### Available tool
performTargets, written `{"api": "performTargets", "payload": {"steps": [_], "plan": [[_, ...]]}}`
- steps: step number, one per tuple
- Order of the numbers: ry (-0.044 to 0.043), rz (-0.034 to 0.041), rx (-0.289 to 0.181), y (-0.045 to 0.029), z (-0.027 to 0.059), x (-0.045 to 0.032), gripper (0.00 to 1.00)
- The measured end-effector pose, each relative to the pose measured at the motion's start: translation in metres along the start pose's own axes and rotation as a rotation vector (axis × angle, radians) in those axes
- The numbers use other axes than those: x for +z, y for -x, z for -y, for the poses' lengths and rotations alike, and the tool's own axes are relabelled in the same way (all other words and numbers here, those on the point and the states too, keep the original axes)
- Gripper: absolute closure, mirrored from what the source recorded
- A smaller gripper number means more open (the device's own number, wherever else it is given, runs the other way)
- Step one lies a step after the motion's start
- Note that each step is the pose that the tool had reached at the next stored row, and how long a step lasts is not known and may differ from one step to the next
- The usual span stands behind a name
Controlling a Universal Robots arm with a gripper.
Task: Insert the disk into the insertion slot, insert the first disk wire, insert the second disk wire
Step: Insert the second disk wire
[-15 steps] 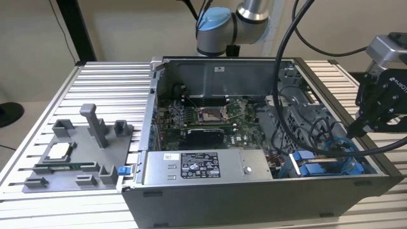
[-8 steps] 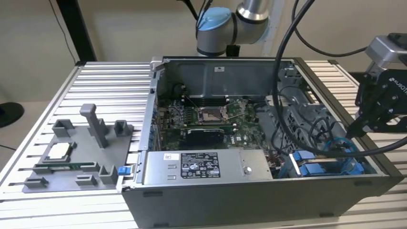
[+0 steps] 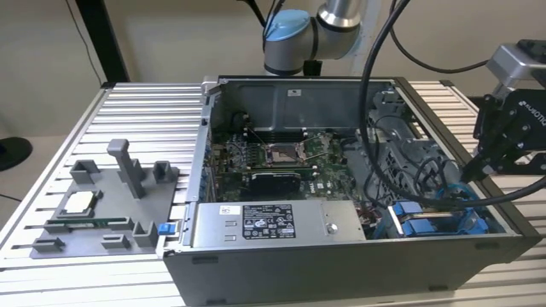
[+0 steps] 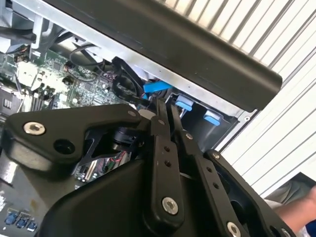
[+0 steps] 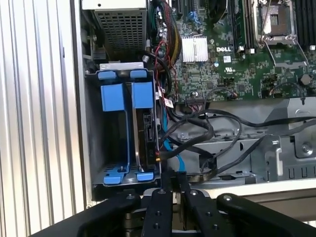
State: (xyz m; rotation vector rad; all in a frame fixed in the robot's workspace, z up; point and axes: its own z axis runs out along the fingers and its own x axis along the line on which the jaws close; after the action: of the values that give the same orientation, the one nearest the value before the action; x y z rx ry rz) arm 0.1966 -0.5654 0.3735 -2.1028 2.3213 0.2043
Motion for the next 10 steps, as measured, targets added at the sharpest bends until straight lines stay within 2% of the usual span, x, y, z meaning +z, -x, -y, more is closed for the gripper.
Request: {"api": "performTargets", "payload": {"steps": [2, 4, 10], "plan": [[0.0001, 0.0016, 0.0, 0.0003, -0.004, -0.0069, 1.0], [0.0002, 0.0026, 0.0, 0.0001, -0.0092, -0.0101, 1.0], [0.0004, 0.0049, 0.0, -0.0021, -0.0332, -0.0109, 1.0]]}}
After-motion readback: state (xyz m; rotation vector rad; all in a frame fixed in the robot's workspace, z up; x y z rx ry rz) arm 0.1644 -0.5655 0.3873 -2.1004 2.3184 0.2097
